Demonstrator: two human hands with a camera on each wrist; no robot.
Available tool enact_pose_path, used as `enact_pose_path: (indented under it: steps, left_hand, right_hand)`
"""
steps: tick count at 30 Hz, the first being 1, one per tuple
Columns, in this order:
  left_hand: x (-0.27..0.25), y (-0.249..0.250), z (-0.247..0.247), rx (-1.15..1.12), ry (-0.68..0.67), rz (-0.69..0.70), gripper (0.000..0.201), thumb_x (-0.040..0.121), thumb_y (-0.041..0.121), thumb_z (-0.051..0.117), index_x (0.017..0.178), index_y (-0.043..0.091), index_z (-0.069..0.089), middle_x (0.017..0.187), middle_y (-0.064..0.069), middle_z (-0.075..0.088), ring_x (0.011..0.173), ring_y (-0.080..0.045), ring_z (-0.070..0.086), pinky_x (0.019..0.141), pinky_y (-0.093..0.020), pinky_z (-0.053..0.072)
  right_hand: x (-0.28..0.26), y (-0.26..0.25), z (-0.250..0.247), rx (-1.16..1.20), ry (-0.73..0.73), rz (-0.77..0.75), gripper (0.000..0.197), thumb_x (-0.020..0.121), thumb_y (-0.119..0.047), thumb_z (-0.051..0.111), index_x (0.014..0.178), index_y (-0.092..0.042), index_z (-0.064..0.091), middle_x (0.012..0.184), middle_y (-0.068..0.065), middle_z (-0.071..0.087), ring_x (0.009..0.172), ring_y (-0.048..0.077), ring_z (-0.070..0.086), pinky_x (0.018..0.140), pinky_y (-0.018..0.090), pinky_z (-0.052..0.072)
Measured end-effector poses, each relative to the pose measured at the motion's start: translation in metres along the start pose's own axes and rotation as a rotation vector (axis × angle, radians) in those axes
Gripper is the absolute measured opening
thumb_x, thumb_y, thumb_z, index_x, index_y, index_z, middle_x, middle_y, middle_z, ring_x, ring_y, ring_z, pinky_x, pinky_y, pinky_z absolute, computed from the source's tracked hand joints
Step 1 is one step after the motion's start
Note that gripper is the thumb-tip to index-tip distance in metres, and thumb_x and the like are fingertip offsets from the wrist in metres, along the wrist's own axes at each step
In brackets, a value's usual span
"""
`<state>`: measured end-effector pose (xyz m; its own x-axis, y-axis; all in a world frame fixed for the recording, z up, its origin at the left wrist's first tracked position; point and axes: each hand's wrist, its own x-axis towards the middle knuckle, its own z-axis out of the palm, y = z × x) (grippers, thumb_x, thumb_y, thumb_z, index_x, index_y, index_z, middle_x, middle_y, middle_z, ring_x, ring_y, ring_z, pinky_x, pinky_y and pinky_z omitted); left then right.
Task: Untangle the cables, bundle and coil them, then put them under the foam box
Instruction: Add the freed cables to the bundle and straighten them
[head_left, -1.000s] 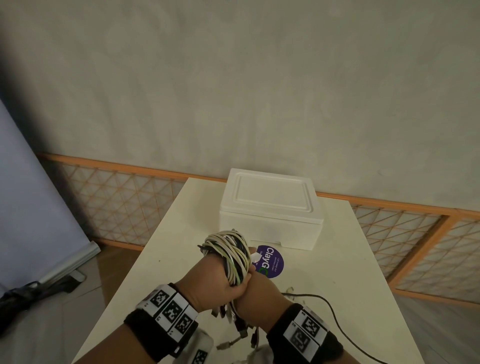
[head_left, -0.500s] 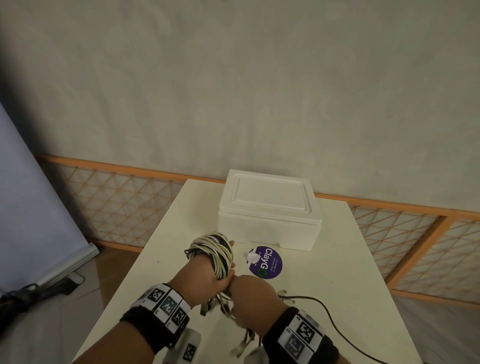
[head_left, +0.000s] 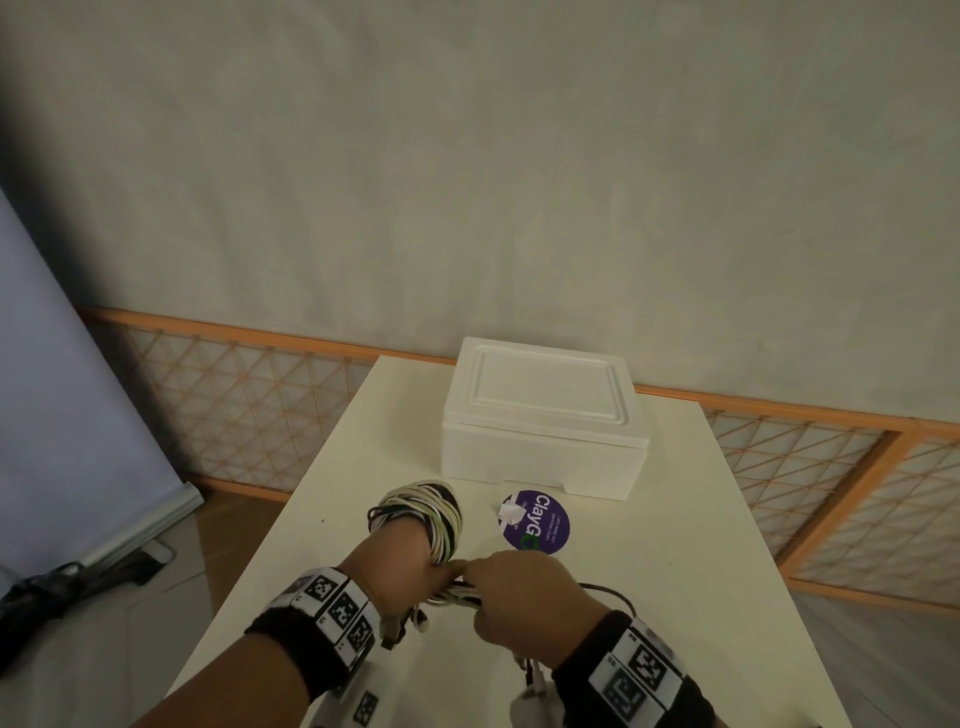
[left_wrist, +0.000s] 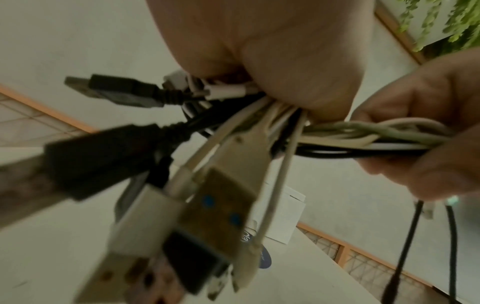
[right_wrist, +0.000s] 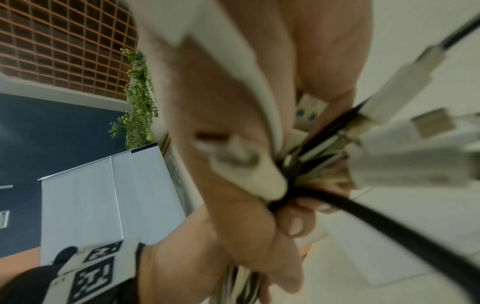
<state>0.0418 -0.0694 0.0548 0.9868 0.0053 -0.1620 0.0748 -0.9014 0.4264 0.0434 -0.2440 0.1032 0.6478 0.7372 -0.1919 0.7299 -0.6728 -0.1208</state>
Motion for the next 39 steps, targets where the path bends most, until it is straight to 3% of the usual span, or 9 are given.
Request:
enact_pose_path:
  steps: [3,9,13,16,22,28,33,36,39]
  left_hand:
    - [-0.003,0.003,-0.011,-0.135,0.072,-0.009,0.094,0.053,0.078,0.036,0.109,0.008,0.064,0.105,-0.003,0.068,0.096,-0.013,0.063,0.088,-0.026,0.050]
    - [-0.001,-0.001,-0.023,-0.223,-0.104,-0.031,0.074,0.040,0.060,0.072,0.096,0.011,0.064,0.085,0.001,0.065,0.081,-0.014,0.065,0.070,-0.024,0.052]
    - [-0.005,0.009,-0.017,0.021,-0.259,0.006,0.059,0.057,0.064,0.074,0.097,0.022,0.061,0.095,0.005,0.065,0.090,-0.013,0.062,0.083,-0.028,0.052]
    - [-0.013,0.016,-0.016,-0.080,-0.195,0.102,0.023,0.073,0.044,0.069,0.074,0.028,0.051,0.078,0.008,0.058,0.081,-0.013,0.061,0.073,-0.025,0.050]
    - [-0.023,0.027,-0.022,-0.148,-0.098,0.258,0.023,0.076,0.016,0.058,0.069,0.031,0.042,0.069,0.012,0.047,0.063,-0.002,0.047,0.059,-0.012,0.039]
    - [-0.026,0.027,-0.033,-0.153,-0.167,0.273,0.007,0.072,0.019,0.053,0.077,0.015,0.052,0.074,-0.003,0.053,0.065,-0.009,0.049,0.067,-0.031,0.050]
    - [-0.040,0.047,-0.033,-0.379,-0.311,0.329,0.032,0.072,0.009,0.052,0.060,0.039,0.049,0.063,0.005,0.047,0.057,-0.013,0.050,0.058,-0.025,0.048]
    - [-0.040,0.056,-0.036,-0.510,-0.350,0.325,0.033,0.075,0.002,0.050,0.056,0.029,0.049,0.060,-0.001,0.045,0.054,-0.015,0.050,0.059,-0.033,0.054]
    - [-0.038,0.057,-0.036,-0.585,-0.352,0.306,0.011,0.074,-0.002,0.050,0.065,0.004,0.048,0.065,-0.012,0.044,0.054,-0.016,0.050,0.060,-0.035,0.054]
  right_hand:
    - [-0.001,0.003,-0.007,-0.076,0.131,-0.039,0.033,0.084,-0.016,0.051,0.117,-0.018,0.055,0.089,0.011,0.065,0.078,0.030,0.061,0.069,0.038,0.049]
    - [0.004,0.009,-0.022,-0.350,0.257,-0.108,0.020,0.045,-0.034,0.075,0.050,-0.027,0.056,0.040,-0.007,0.046,0.037,0.010,0.045,0.048,0.023,0.024]
    - [0.005,0.010,-0.023,-0.405,0.376,-0.231,0.016,0.048,-0.026,0.073,0.050,-0.028,0.058,0.044,-0.010,0.046,0.047,0.010,0.046,0.051,0.023,0.036]
    - [0.008,0.019,-0.022,-0.388,0.540,-0.279,0.019,0.052,-0.016,0.069,0.052,-0.028,0.055,0.047,-0.011,0.044,0.053,0.010,0.043,0.058,0.024,0.032]
    - [0.011,0.032,-0.020,-0.322,0.780,-0.324,0.017,0.070,-0.023,0.072,0.076,-0.038,0.068,0.083,-0.021,0.066,0.085,0.011,0.055,0.094,0.037,0.034]
    - [0.018,0.041,-0.019,-0.087,0.663,-0.334,0.023,0.076,-0.046,0.067,0.096,-0.037,0.062,0.099,-0.021,0.065,0.095,0.010,0.057,0.084,0.034,0.042]
    - [0.021,0.054,-0.031,0.640,0.368,-0.345,0.041,0.052,-0.042,0.086,0.083,-0.027,0.065,0.083,-0.012,0.063,0.078,0.003,0.057,0.072,0.023,0.047]
    - [0.025,0.053,-0.019,1.060,0.326,-0.272,0.040,0.042,-0.020,0.087,0.075,-0.027,0.065,0.080,-0.008,0.060,0.075,0.008,0.056,0.068,0.027,0.047]
    - [0.029,0.048,-0.009,1.265,0.349,-0.290,0.041,0.042,-0.033,0.086,0.075,-0.027,0.062,0.080,-0.007,0.057,0.074,0.009,0.053,0.066,0.027,0.044]
